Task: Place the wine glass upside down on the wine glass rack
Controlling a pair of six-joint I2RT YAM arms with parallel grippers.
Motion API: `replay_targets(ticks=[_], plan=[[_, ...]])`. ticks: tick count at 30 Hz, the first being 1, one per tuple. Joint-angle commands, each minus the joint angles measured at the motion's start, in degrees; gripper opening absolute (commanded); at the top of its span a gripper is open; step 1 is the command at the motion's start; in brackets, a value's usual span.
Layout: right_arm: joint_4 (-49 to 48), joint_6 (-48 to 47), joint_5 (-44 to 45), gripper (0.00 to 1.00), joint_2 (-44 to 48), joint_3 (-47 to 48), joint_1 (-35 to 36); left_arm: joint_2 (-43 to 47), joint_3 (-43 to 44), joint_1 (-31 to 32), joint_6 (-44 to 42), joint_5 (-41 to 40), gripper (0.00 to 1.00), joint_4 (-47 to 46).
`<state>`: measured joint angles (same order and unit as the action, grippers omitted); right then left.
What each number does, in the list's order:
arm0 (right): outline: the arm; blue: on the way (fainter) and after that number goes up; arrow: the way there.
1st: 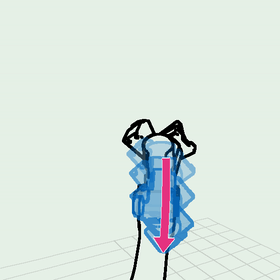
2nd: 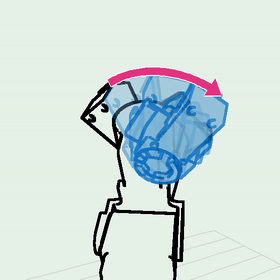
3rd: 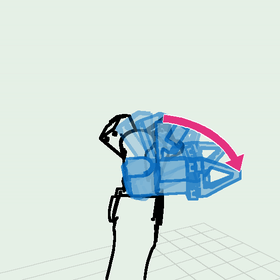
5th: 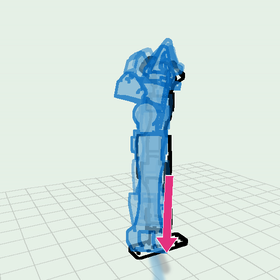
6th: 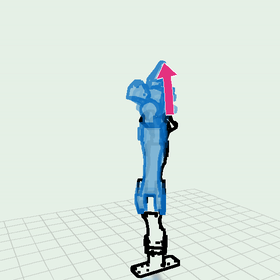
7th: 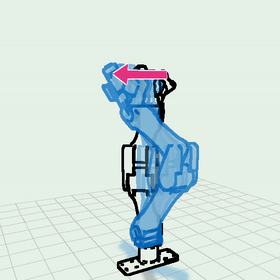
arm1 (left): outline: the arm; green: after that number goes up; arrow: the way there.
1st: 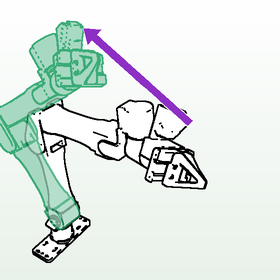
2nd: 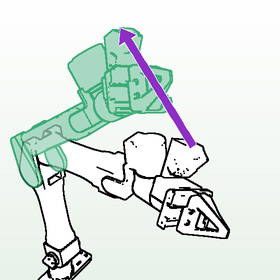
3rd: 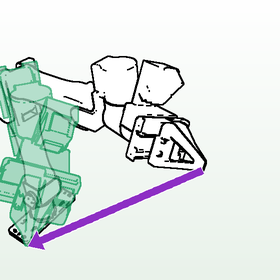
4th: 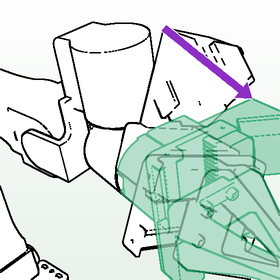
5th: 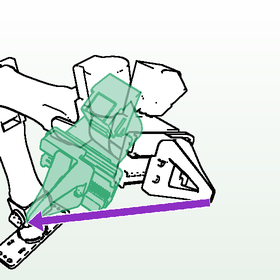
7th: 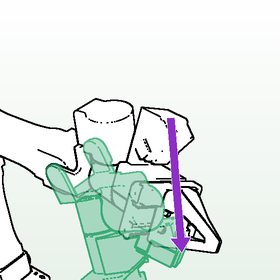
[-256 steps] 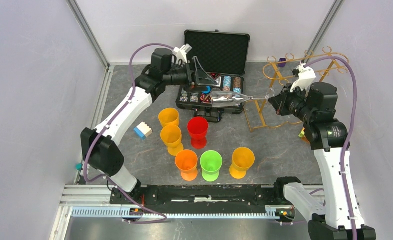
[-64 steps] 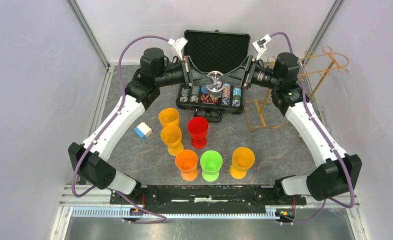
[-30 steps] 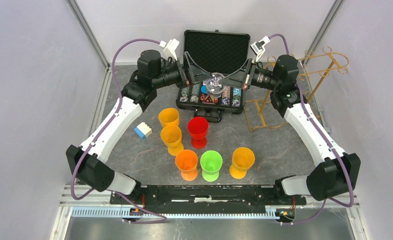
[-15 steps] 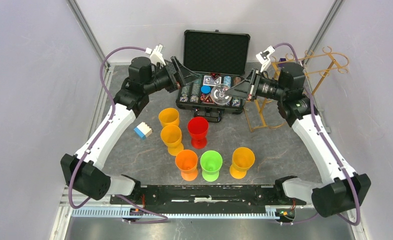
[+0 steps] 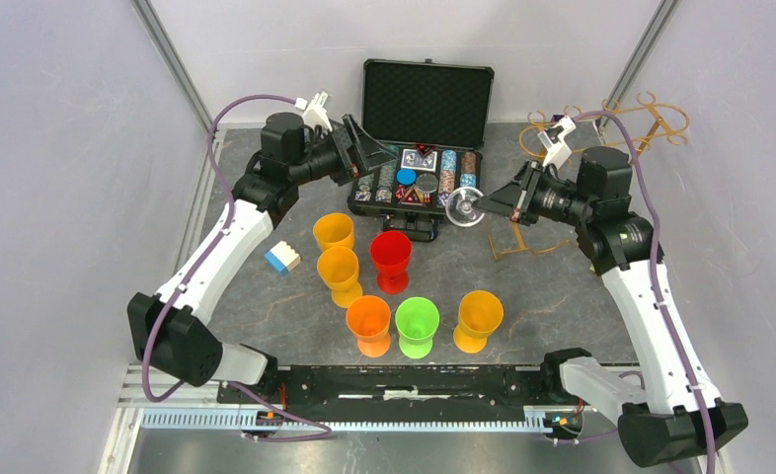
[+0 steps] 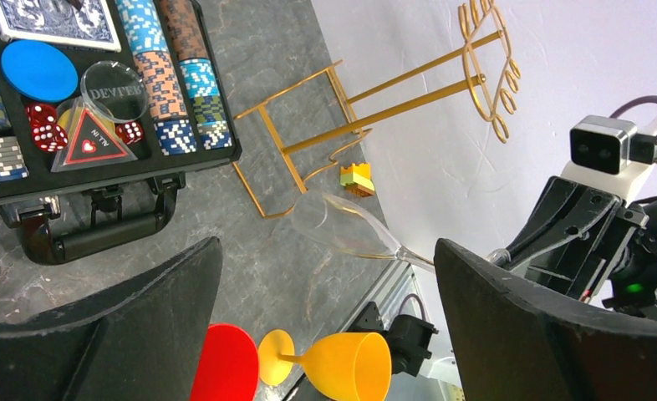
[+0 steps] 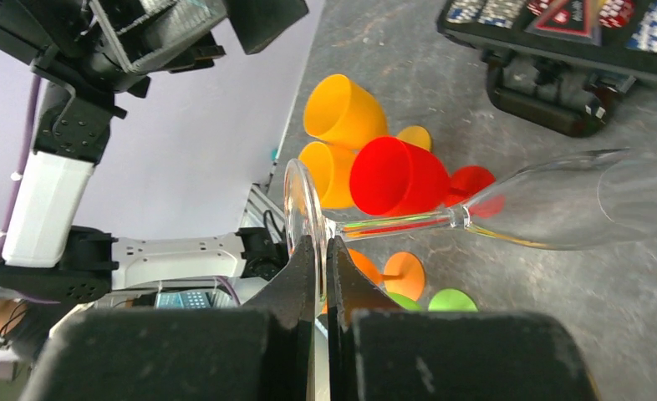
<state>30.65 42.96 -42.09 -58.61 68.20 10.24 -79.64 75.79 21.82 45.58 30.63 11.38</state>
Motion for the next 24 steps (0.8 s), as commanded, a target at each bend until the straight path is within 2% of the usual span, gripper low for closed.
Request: replay_targets(ticks=[1, 4, 5, 9, 16, 24], plan=[[7.3, -3.5, 3.8, 0.00, 3.2, 0.7, -1.4, -1.1, 1.7, -0.3, 1.3, 2.9, 1.00, -2.2], [12.9, -5.8, 6.9, 0.00, 4.2, 1.9, -2.1, 0.8, 2.5, -0.4, 0.7, 3.6, 1.00, -1.1], [14.3, -6.5, 8.2, 0.00, 4.5, 2.7, -2.2, -1.9, 2.7, -0.4, 0.7, 3.9, 1.00, -0.6], [20.0, -7.6, 13.1, 0.00, 6.0, 5.0, -2.5, -2.2, 3.1, -0.4, 0.1, 4.5, 1.00, 1.4], [24.8, -5.4, 19.8, 0.00, 9.0, 7.3, -2.6, -2.6, 4.8, -0.4, -2.6, 4.5, 1.00, 6.9], [31.4, -4.8, 31.3, 0.00, 10.6, 13.5, -2.5, -3.1, 7.1, -0.4, -7.2, 6.3, 1.00, 14.0]])
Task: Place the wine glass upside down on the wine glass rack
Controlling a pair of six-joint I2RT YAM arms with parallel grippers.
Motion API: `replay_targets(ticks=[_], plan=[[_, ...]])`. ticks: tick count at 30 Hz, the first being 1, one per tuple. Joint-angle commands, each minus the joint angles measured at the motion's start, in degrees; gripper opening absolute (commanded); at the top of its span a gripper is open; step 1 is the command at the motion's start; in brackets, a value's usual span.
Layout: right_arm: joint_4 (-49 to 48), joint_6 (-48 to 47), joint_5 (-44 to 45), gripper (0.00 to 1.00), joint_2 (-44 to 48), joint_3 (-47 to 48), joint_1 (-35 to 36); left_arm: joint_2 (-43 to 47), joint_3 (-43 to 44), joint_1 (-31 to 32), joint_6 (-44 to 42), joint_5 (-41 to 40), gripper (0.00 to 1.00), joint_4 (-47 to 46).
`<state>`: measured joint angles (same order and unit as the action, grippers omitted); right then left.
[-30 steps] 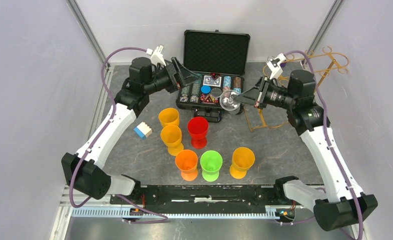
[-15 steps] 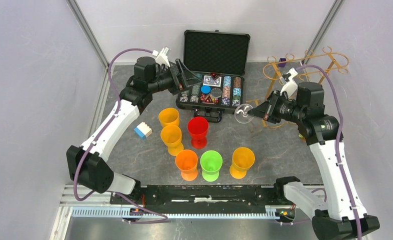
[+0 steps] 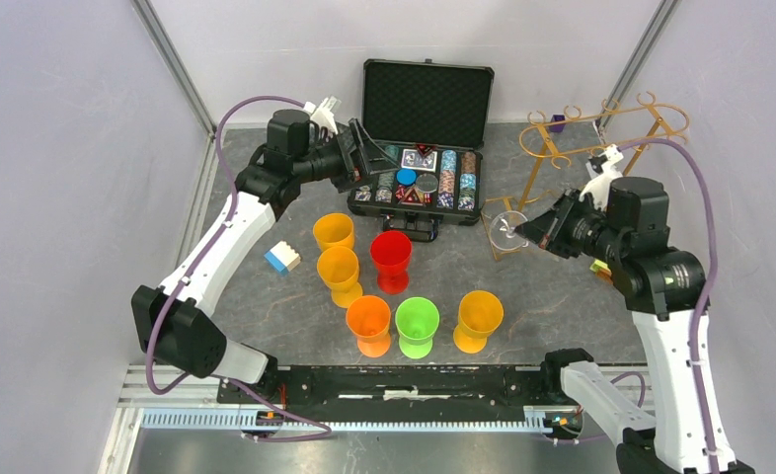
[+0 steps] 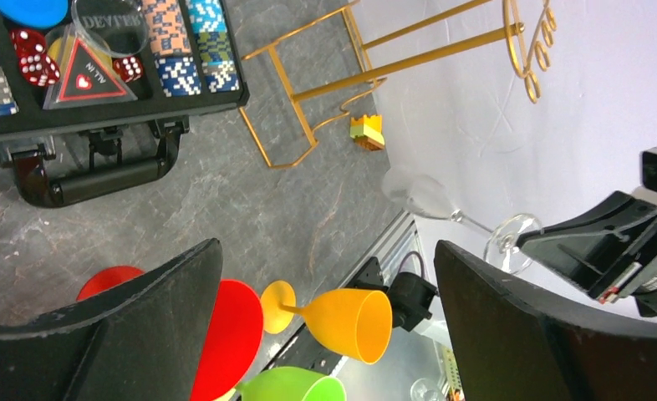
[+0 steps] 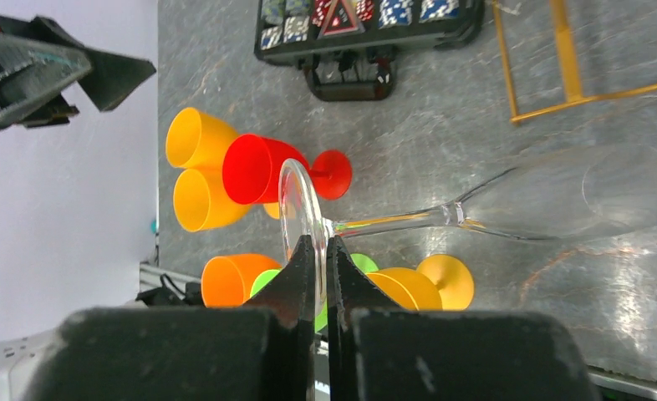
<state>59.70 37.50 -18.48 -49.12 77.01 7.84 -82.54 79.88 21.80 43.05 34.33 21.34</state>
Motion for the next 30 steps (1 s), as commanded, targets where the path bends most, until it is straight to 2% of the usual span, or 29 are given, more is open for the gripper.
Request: replay_targets(ticks=[1, 7, 16, 30], plan=[[2.4, 0.9, 8.7, 0.00, 1.2, 5.3, -0.2, -0.2, 3.0, -0.4, -4.8, 2.7, 1.00, 4.4], [4.6, -1.2, 16.0, 0.00, -0.7, 9.7, -0.1, 0.5, 0.6, -0.4, -5.2, 2.8, 1.00, 3.8], [10.2, -8.5, 26.5, 0.00, -11.2, 25.8, -0.1, -0.1, 0.8, -0.4, -6.8, 4.5, 1.00, 5.5], [6.1, -10.6, 35.8, 0.00, -17.3, 31.9, -0.5, -1.2, 2.4, -0.2, -6.5, 5.8, 1.00, 5.2]])
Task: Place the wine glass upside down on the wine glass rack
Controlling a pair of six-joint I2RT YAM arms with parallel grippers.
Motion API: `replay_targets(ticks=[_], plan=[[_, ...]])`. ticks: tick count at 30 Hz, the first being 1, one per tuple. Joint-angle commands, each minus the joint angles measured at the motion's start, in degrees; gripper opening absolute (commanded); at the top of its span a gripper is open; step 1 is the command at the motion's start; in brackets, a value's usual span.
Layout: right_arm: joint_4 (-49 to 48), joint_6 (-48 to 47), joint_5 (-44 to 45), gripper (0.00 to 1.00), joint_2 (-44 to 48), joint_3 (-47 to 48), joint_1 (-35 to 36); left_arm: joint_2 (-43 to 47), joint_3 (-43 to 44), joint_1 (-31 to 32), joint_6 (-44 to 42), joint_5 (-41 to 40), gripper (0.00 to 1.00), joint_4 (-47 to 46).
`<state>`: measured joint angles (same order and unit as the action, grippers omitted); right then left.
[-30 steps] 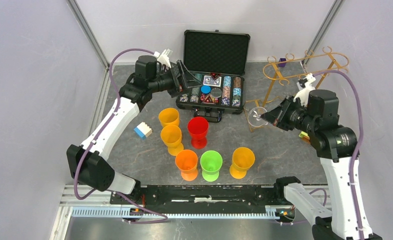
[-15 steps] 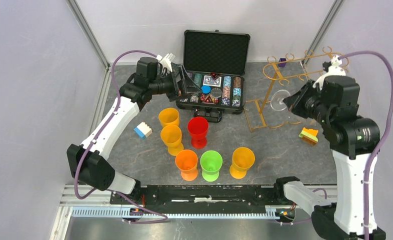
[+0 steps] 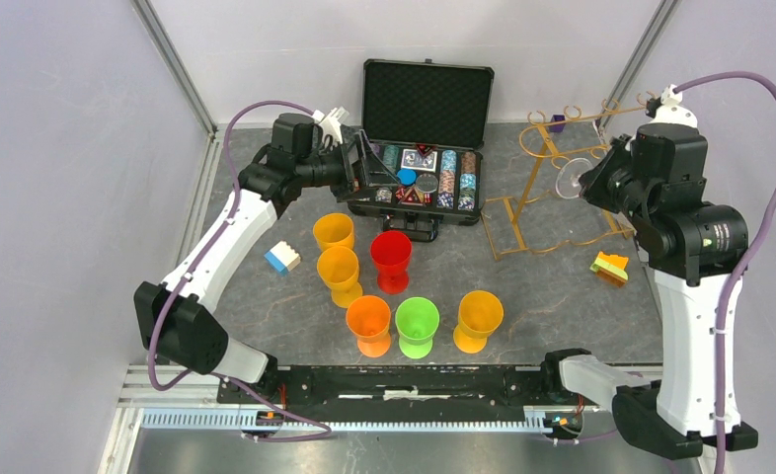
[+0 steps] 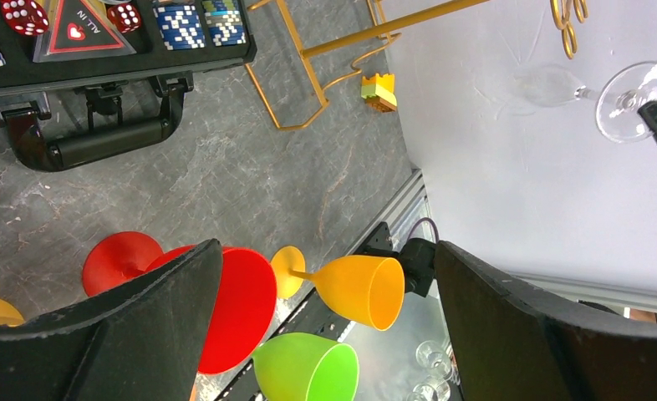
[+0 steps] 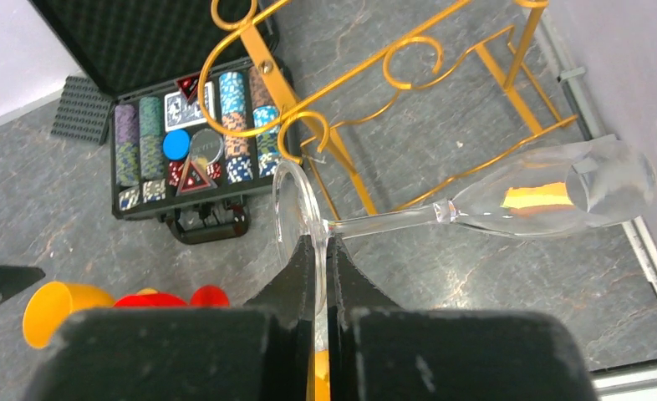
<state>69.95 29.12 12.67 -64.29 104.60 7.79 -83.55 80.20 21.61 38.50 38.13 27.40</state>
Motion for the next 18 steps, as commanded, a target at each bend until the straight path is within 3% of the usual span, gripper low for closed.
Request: replay_targets(ticks=[1, 6, 11, 18], plan=[[-4.4, -2.4, 5.1, 0.00, -2.7, 4.8, -1.0, -0.1, 1.9, 0.0, -2.0, 1.9, 1.00, -0.9], [-7.7, -3.1, 1.7, 0.00, -5.2, 7.0, -5.2, 0.0, 1.0, 0.0, -2.4, 2.1, 1.00, -0.9], [-9.4, -3.1, -11.5, 0.00, -7.2, 7.4, -16.0, -0.2, 0.9, 0.0, -2.7, 2.6, 1.00, -0.5], [-15.6, -1.0, -30.5, 0.00, -5.3, 0.0, -32.4, -0.3, 0.7, 0.0, -3.1, 2.7, 1.00, -0.3]])
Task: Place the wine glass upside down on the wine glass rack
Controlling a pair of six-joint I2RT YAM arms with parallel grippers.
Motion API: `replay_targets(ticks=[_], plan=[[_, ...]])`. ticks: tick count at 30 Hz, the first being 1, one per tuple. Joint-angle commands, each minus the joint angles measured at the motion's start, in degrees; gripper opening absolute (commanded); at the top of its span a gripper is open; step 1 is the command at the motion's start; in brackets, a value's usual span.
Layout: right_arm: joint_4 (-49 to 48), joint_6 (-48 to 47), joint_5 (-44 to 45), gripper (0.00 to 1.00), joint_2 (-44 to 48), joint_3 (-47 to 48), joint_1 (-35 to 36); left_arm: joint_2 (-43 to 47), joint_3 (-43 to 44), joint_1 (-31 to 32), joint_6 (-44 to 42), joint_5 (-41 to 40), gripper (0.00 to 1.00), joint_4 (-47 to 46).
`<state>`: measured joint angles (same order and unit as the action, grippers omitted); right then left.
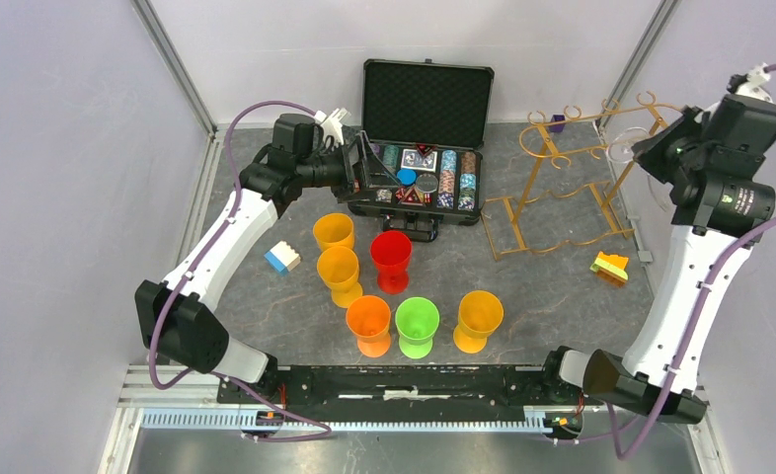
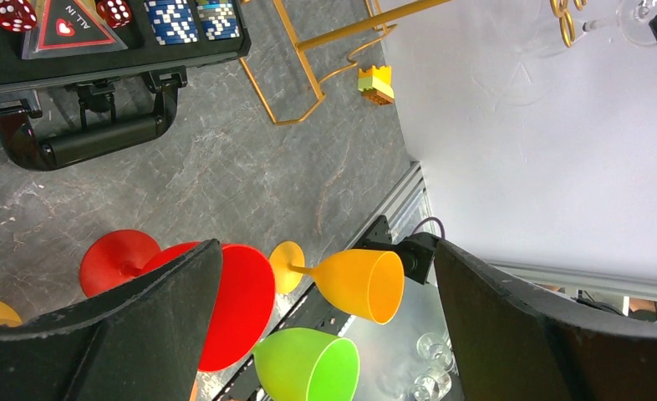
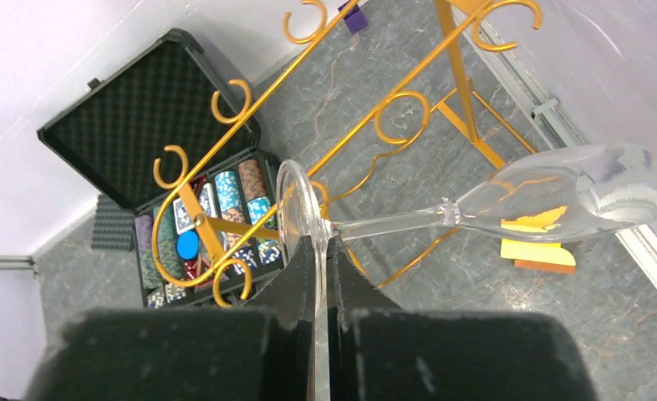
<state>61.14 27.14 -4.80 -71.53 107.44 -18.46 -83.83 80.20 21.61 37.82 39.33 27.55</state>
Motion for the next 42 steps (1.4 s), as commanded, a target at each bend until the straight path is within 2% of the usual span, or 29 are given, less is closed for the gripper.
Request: replay_targets(ticks=[1, 6, 12, 19, 27, 31, 42], plan=[[-7.9, 1.7, -14.6, 0.00, 2.2, -4.1, -7.6, 0.1, 0.7, 0.0, -2.4, 1.5, 1.00, -0.5], [-15.6, 7.4, -19.4, 0.00, 4.6, -10.2, -13.4, -0.2, 0.6, 0.0, -2.3, 1.8, 1.00, -0.5], [-23.3, 13.3, -21.0, 0.00, 7.6, -16.1, -19.3, -0.9, 1.8, -0.1, -2.8, 1.6, 1.00, 0.3], [-37.6, 25.7, -23.5, 0.00, 13.4, -29.6, -25.0, -1.6, 2.4, 0.0, -3.5, 1.8, 1.00, 1.1], [-47.8, 36.1, -25.1, 0.00, 13.2, -35.5, -26.8, -2.0, 2.6, 0.1, -3.6, 1.7, 1.00, 1.1], [-56.9, 43.5, -27.8, 0.00, 12.7, -39.1, -28.3, -1.8, 2.1, 0.2, -3.9, 1.5, 1.00, 1.2], [-63.0, 49.7, -27.3, 0.00, 13.5, -44.2, -29.7, -1.3, 1.6, 0.1, -5.2, 1.8, 1.00, 1.0]])
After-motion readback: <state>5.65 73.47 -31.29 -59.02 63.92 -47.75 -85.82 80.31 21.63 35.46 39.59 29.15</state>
